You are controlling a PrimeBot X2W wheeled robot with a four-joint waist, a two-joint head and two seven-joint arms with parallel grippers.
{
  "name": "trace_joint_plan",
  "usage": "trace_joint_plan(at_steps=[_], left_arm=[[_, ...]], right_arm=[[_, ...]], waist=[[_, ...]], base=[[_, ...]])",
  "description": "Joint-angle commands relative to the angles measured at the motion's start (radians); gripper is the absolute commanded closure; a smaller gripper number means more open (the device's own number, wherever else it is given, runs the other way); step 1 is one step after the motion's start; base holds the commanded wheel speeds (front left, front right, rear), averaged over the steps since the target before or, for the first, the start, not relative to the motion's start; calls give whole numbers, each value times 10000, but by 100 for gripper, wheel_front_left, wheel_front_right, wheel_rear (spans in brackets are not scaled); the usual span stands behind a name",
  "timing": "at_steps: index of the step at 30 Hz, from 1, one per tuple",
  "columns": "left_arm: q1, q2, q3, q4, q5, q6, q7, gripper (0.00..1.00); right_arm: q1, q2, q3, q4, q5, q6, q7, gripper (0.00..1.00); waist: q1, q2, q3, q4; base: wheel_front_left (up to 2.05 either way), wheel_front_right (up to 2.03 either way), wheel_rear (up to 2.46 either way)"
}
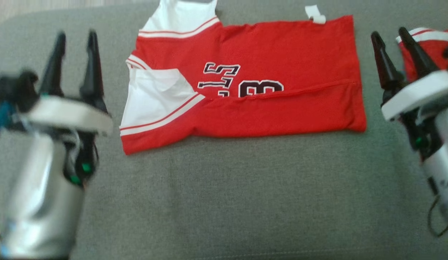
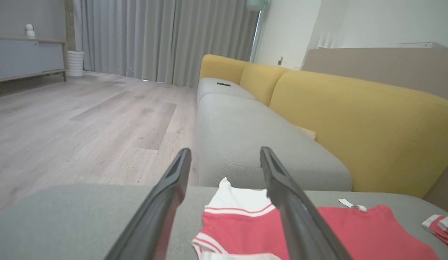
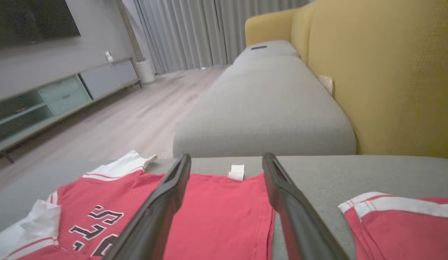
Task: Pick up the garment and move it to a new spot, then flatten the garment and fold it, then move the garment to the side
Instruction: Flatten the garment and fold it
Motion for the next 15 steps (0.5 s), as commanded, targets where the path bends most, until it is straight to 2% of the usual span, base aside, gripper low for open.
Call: trace_joint_plan(at_steps=[1, 4, 8, 9, 12, 15], left_arm=[[179, 51, 677, -647, 230, -24, -50, 0], [1173, -654, 1418, -1392, 543, -120, -51, 0], [2199, -1427, 2036, -1901, 1132, -369, -51, 0], [2199, -1427, 2036, -1901, 1132, -369, -51, 0], [2773, -1789, 2332, -1941, 1545, -541, -52, 0], [3174, -2009, 2471, -1818, 1806, -690, -52, 0]], right_arm=[[356, 258, -346, -423, -271, -9, -501, 0], [1127, 1053, -1206, -820, -1128, -9, -1127, 0], [2430, 2142, -2269, -1610, -2683, -9, -1400, 0], [2430, 2142, -2269, -1610, -2683, -9, -1400, 0], [3411, 3027, -2958, -2187, -3488, -9, -1452, 0], [4123, 3509, -3451, -2592, -3954, -9, -1471, 0]], waist=[[-1, 0, -271, -64], [-1, 0, -599, -151], [-1, 0, -902, -208], [-1, 0, -902, -208], [-1, 0, -1045, -240], [-1, 0, -1090, -248]], base=[[0, 0, 0], [0, 0, 0], [0, 0, 0], [0, 0, 0], [0, 0, 0], [0, 0, 0]])
